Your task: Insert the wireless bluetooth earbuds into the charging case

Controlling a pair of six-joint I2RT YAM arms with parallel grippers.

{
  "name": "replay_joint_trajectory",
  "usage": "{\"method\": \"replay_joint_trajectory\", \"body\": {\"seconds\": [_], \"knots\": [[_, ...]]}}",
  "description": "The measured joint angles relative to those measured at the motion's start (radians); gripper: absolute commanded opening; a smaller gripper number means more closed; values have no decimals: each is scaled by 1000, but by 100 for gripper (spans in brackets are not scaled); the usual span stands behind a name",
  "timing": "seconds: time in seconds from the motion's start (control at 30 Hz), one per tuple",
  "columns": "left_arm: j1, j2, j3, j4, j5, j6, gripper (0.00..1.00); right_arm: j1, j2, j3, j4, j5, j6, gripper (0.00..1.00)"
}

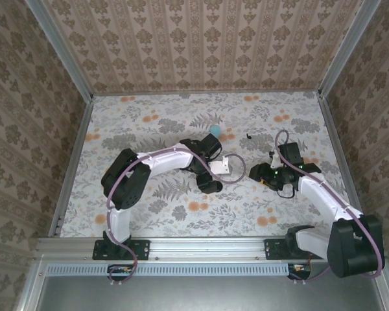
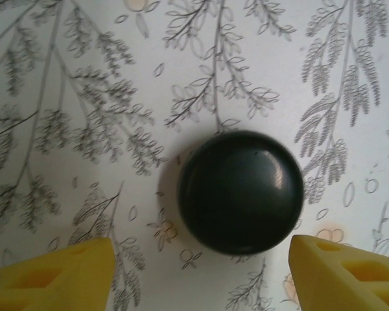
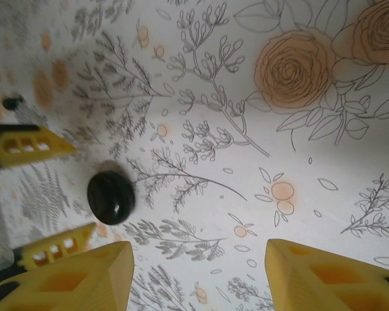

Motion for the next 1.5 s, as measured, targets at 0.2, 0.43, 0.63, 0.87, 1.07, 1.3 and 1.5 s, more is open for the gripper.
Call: {"method": "replay_joint_trajectory", "body": {"seconds": [0.2,0.43,0.63,0.87,1.07,1.3,1.5], "knots": [[103,-214,-133,117,-28,-130,74,211,109,156,-73,150,-17,61],[278,-507,-407,319,-34,-407,76,420,374,362,-106,240,-101,65],[302,-646,-590,368,-27,-560,77,555,612,630,-223,327,-397,71],[328,-724,-678,401,-27,-646,78,658,750,749,-344,405,-743,74],[358,-750,-686,401,-22,-653,78,650,796,778,-407,428,-909,78],[387,-755,-686,401,-7,-655,78,665,828,778,-426,460,-975,86],[387,-755,-686,401,-3,-659,78,671,878,792,-426,493,-976,76]]}}
